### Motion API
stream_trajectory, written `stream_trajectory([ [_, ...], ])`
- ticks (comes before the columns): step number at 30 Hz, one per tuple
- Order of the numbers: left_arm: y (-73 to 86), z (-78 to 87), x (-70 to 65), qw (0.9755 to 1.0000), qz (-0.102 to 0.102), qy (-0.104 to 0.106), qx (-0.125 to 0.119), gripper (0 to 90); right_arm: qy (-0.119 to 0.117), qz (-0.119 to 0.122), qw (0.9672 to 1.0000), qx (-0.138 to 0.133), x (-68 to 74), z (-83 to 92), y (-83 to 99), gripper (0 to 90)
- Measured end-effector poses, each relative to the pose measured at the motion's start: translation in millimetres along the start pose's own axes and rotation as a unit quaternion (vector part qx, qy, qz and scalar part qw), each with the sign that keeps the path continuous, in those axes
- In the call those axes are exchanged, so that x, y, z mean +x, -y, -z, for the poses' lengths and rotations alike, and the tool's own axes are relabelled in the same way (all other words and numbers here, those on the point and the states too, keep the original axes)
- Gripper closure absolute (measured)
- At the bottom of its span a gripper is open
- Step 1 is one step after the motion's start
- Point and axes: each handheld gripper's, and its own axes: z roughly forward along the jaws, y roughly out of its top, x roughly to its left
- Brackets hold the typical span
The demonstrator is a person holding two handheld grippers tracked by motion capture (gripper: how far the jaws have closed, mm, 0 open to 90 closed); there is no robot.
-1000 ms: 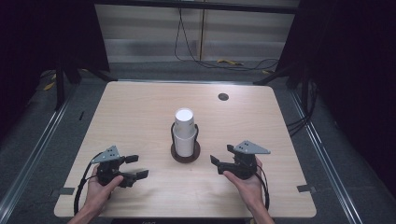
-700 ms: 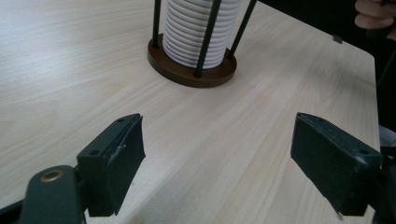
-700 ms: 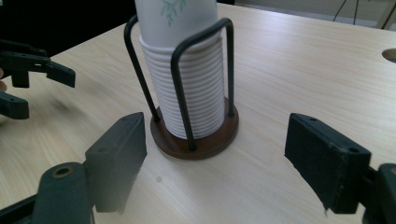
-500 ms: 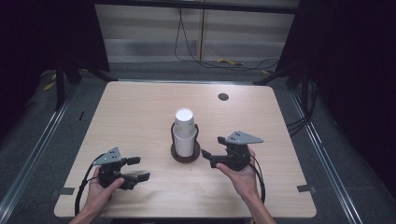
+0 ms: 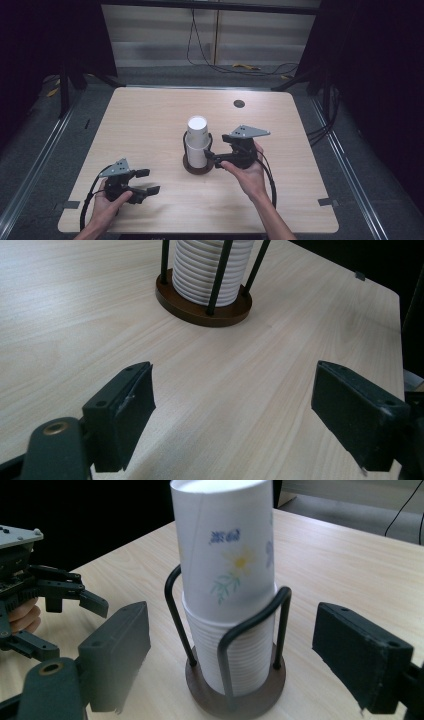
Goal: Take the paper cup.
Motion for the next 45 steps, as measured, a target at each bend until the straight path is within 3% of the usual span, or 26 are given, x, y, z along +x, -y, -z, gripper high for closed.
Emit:
stream_trajectory([
  [6,0.1,-2.6,-0.7,1.0000,0.007,-0.003,0.007,17.4,-0.004,0.011,0.9999,0.003,1.3,-7.0,-11.0,15.1],
  [16,0.4,-0.6,-0.5,1.0000,0.001,-0.003,0.006,17.4,-0.010,0.030,0.9995,0.008,1.5,-19.3,-31.6,18.0],
  [19,0.7,0.2,-0.4,1.0000,0.001,-0.004,0.005,17.4,-0.013,0.020,0.9997,0.005,0.2,-24.8,-35.3,18.1],
  [28,1.6,1.0,1.0,0.9999,0.003,-0.009,0.007,17.4,-0.015,0.027,0.9995,0.010,2.0,-39.3,-48.7,19.1],
  [45,3.1,0.7,1.8,0.9999,0.004,-0.007,0.009,17.4,-0.004,0.019,0.9997,0.014,-1.1,-52.7,-49.8,31.1],
])
